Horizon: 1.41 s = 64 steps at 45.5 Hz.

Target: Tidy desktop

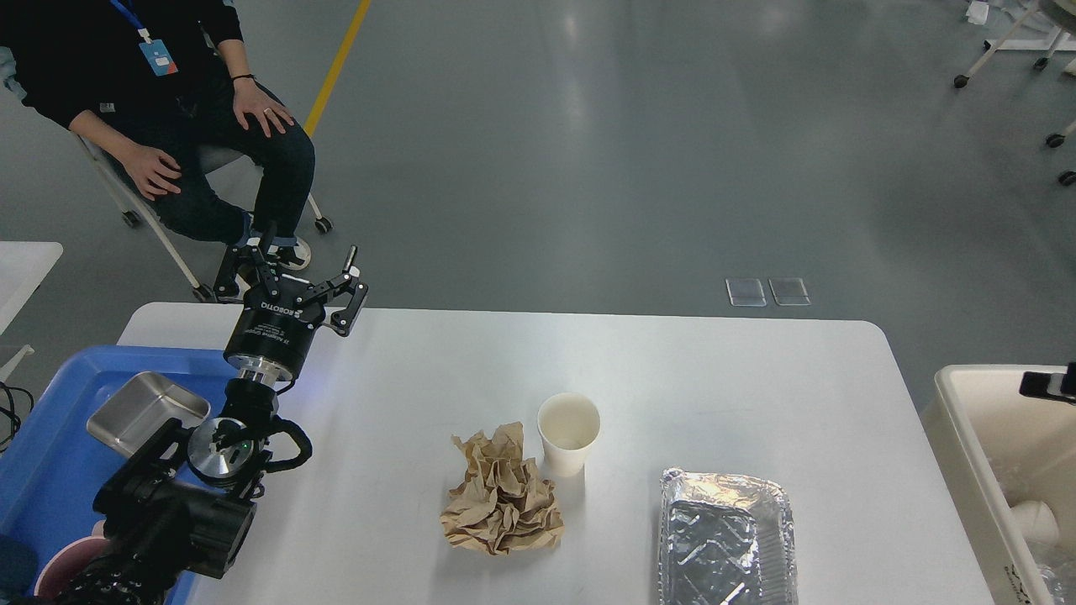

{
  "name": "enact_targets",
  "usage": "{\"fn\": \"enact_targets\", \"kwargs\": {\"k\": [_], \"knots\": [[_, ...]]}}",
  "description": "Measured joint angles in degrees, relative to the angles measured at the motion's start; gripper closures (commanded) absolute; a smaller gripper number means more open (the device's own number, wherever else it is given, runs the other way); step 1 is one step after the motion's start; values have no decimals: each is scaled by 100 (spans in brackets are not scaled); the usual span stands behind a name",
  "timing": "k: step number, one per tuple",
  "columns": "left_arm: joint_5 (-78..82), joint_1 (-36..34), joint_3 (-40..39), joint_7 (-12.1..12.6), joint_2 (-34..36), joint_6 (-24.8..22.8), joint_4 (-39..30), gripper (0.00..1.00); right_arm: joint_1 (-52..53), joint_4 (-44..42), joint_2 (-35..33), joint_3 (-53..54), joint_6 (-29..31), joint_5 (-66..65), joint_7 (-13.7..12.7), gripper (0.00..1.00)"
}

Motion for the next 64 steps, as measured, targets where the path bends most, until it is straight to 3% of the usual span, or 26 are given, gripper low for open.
{"fn": "enact_targets", "kwargs": {"k": [11, 32, 46, 64], "knots": [[0, 77, 53, 1, -1, 0, 0, 2, -44, 331, -794, 11, 575, -415, -5, 0], [3, 171, 97, 1, -1, -10, -11, 2, -709, 850, -1217, -351, 1297, -523, -61, 0], [3, 173, 221, -7, -2, 13, -3, 2, -826, 924, -879, -1377, 1537, -345, -62, 0], [0, 188, 222, 1, 21, 65, 1, 2, -989, 929, 298, -2201, 1506, 1259, -74, 0]]}}
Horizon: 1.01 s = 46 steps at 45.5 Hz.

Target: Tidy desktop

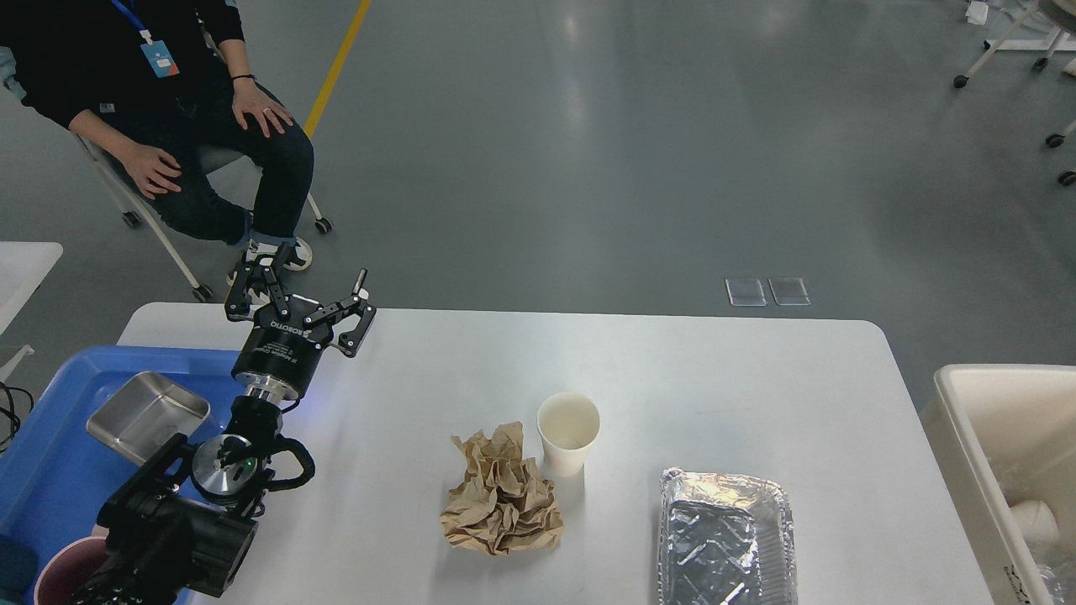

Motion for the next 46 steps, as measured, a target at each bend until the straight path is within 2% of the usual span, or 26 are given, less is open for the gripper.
{"fn": "enact_targets", "kwargs": {"k": [11, 22, 34, 46], "knots": [[5, 2, 0, 3, 70, 19, 0, 2, -49, 4, 818, 30, -160, 982, 4, 0], [8, 2, 0, 10, 117, 36, 5, 2, -273, -13, 1622, 53, -992, 1282, 22, 0], [9, 9, 0, 10, 185, 47, 8, 2, -618, -22, 2318, 73, -1512, 1323, 33, 0], [9, 3, 0, 10, 298, 89, 9, 2, -898, -195, 3311, 190, -2322, 1487, 41, 0]]}}
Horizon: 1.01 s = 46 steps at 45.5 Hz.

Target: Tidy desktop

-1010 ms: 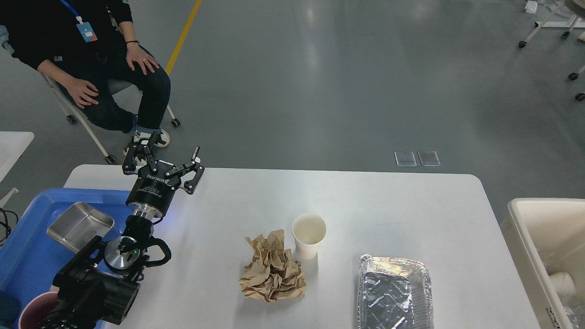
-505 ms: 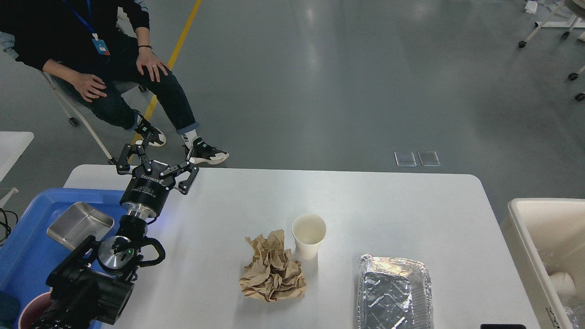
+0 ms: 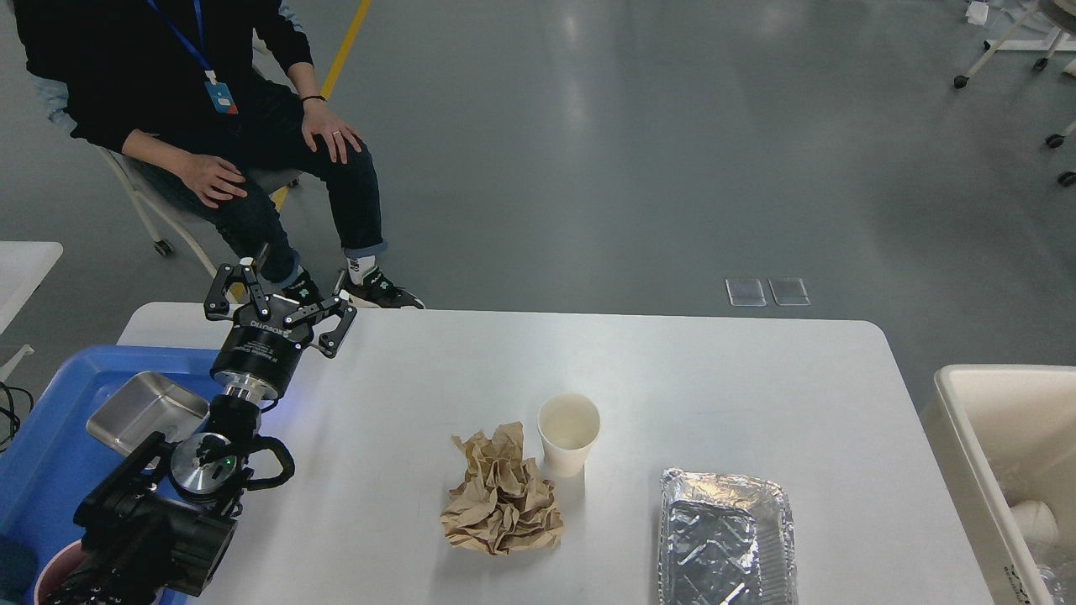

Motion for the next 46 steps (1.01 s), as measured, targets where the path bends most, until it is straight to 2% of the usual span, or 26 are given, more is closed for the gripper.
{"fn": "enact_targets", "kwargs": {"k": [15, 36, 46], "knots": [[0, 35, 0, 0, 41, 10, 0, 2, -222, -299, 533, 224, -1025, 266, -1, 0], [18, 67, 0, 7, 41, 21, 0, 2, -502, -408, 643, 261, -1311, 275, 5, 0], [18, 84, 0, 9, 70, 21, 0, 2, -542, -671, 884, 334, -1911, 276, 5, 0]]}}
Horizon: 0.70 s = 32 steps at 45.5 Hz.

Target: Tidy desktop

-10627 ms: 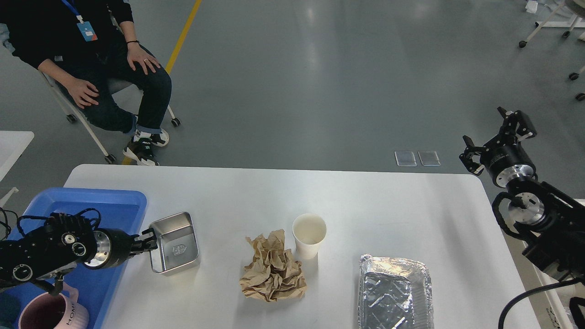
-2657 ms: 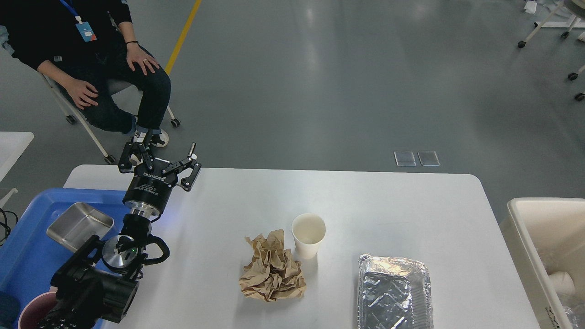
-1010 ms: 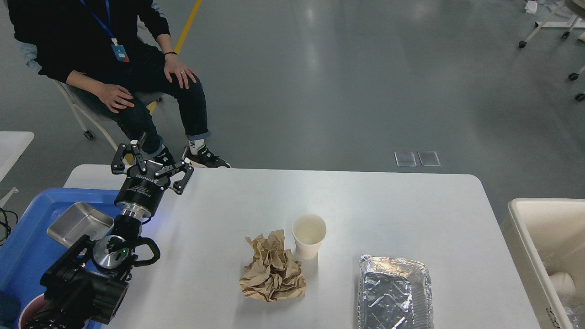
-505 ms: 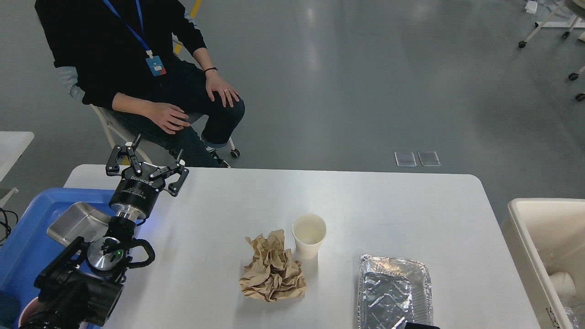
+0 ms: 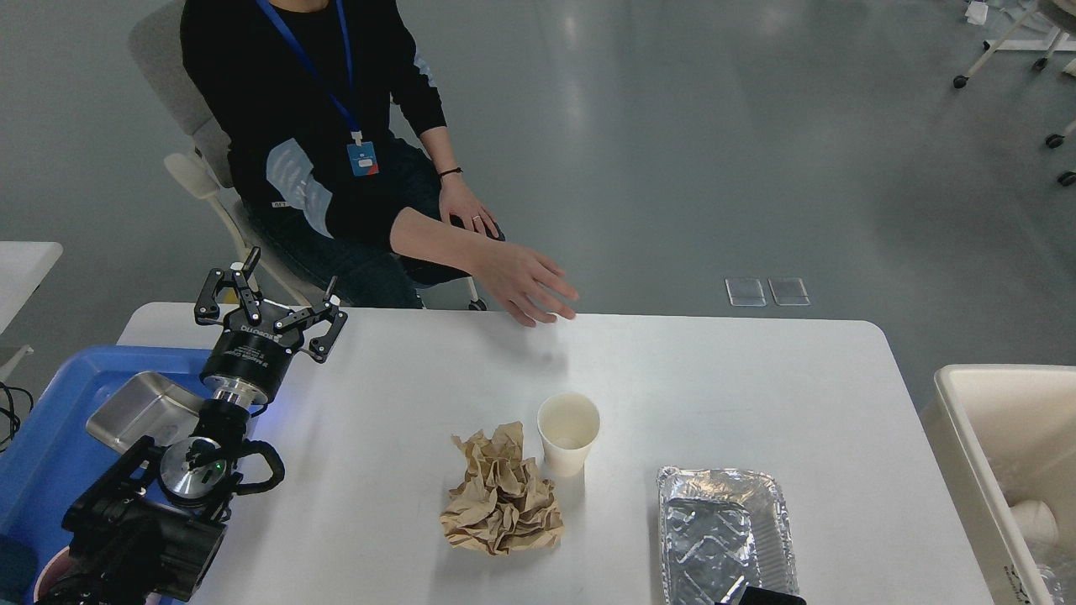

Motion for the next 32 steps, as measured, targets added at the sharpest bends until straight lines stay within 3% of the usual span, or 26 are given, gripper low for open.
{"fn": "enact_targets", "kwargs": {"k": [5, 8, 18, 28, 32], "knots": [[0, 25, 0, 0, 54, 0, 0, 2, -27, -90, 59, 14, -215, 1, 0, 3], [0, 36, 0, 0, 76, 0, 0, 2, -37, -105, 62, 16, -279, 1, 0, 11], [0, 94, 0, 0, 100, 0, 0, 2, -48, -106, 3, -29, -312, -13, 1, 81], [0, 103, 0, 0, 98, 0, 0, 2, -21, -99, -58, -52, -284, -79, -24, 100], [0, 102, 0, 0, 96, 0, 0, 2, 3, -99, -66, -54, -302, -105, -25, 100]]}}
